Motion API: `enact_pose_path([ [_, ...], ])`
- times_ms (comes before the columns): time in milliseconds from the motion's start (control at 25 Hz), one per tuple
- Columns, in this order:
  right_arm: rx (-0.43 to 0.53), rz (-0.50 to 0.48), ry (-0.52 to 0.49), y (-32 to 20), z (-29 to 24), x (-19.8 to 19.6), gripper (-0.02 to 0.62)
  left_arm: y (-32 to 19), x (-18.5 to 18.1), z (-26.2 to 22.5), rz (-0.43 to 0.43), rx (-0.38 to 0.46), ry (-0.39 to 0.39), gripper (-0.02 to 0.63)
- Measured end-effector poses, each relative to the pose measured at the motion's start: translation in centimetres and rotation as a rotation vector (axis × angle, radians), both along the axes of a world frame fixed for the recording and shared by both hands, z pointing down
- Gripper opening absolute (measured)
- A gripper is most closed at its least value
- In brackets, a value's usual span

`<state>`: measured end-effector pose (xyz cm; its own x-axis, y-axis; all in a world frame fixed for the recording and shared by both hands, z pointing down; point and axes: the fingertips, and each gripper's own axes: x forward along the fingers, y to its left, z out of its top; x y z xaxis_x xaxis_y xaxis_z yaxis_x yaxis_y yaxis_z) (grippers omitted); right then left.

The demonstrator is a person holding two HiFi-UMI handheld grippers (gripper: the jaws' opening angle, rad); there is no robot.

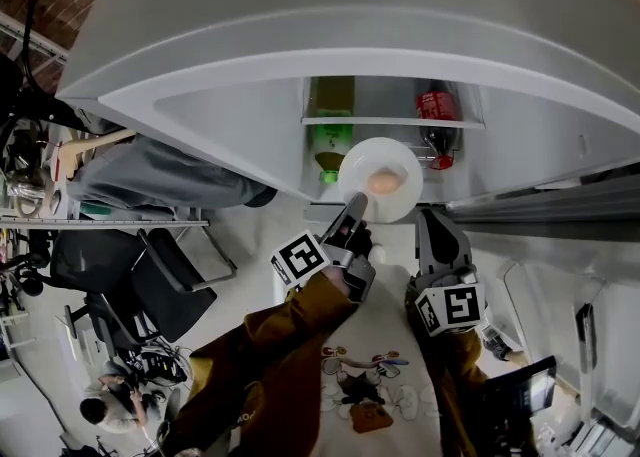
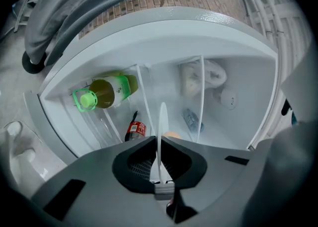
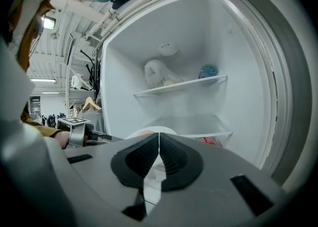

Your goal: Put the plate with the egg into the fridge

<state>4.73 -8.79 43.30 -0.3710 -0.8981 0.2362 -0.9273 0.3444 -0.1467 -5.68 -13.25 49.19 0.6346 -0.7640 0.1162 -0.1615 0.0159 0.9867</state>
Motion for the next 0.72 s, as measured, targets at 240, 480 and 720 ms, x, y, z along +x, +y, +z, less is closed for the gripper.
enact_pose_path([
  [240,0.008,-0.011,0.002,-0.8,-0.4,-0.4,0.006,-1.1,0.1,0.3,0.0,-0.017,-0.016,0.026],
  [480,-0.004,0.001,-0.006,-1.3,-0.3,0.0,0.006,-2.1,0.2,1.1,-0.015,-0.059,-0.039,0.026],
  [720,0.01,-0.015,0.009,-2.1,-0.7,0.4,0.006,-3.7,1.1,1.7,-0.045,-0.094,-0.034,0.026],
])
